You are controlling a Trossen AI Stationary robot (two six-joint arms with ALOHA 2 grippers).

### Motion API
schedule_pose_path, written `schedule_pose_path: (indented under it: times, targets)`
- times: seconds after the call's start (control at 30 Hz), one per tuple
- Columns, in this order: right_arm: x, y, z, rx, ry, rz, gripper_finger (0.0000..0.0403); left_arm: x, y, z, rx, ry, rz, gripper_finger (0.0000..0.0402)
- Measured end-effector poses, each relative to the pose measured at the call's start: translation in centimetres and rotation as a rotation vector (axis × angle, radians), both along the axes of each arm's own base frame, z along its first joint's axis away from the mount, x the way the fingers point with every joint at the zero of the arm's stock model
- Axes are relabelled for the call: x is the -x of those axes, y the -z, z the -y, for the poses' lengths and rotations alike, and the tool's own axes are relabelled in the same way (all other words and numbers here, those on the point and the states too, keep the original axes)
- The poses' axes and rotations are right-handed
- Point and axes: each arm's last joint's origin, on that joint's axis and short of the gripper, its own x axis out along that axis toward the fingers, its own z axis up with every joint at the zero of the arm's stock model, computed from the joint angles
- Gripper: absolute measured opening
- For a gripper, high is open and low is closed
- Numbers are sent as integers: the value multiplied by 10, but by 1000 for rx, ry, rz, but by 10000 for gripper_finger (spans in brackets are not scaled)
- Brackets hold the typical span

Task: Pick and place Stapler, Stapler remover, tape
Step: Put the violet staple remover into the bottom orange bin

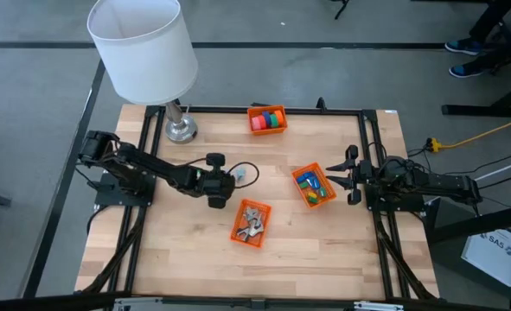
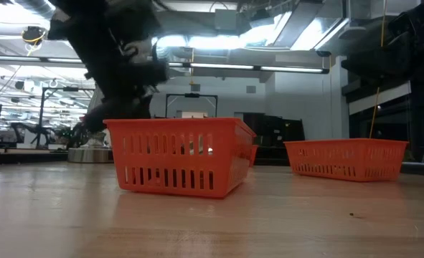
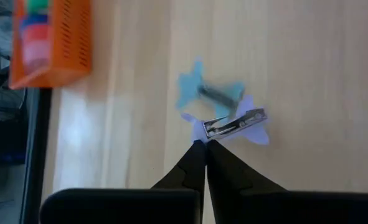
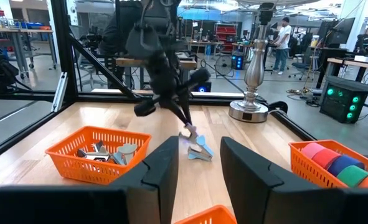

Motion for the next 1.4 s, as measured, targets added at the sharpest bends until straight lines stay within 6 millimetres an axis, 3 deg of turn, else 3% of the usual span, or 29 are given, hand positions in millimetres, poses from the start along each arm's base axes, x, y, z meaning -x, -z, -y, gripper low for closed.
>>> schedule_pose_path:
  times: [0.27,0.47,0.9,1.17,1.4]
  targets:
    - [0,0,0,0,-1,1,124,-3,-38,9,56,0,299,3]
    - [0,0,0,0,0,1,124,-8,-60,22,173,121,472,3]
    - [0,0,0,0,0,1,124,-13,-61,41,583,395,483,3]
    - [0,0,0,0,0,1,124,-7,-54,44,776,356,375,3]
    - [0,0,0,0,0,1,124,-8,-54,42,760,315,391,4]
